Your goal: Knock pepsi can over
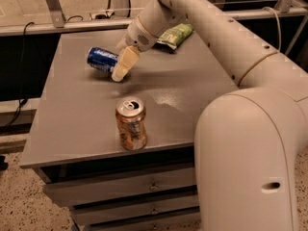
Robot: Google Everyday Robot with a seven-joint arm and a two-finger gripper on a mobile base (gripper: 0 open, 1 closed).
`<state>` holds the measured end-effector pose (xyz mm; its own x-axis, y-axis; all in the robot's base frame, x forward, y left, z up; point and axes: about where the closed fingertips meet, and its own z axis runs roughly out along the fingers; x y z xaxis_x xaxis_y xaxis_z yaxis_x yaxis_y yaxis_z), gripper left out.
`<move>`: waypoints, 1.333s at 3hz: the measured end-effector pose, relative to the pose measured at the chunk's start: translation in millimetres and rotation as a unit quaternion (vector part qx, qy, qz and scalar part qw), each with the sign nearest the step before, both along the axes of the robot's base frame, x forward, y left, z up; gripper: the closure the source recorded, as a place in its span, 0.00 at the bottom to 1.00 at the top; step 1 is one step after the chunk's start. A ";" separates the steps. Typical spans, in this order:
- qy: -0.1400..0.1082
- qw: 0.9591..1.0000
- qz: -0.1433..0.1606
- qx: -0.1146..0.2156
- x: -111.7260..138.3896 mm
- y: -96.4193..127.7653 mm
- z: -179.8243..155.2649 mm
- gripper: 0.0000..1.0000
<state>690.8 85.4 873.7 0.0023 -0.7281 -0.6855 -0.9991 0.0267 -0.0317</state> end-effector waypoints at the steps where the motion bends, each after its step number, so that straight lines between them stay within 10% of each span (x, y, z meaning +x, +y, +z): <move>1: 0.000 1.000 0.001 0.000 -0.1 0.4 -0.2 0.00; 4: -0.049 0.996 -0.038 0.069 -9.0 -32.6 32.4 0.00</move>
Offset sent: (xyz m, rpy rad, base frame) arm -0.0056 -0.0040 0.0070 0.0432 -0.0159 -0.0063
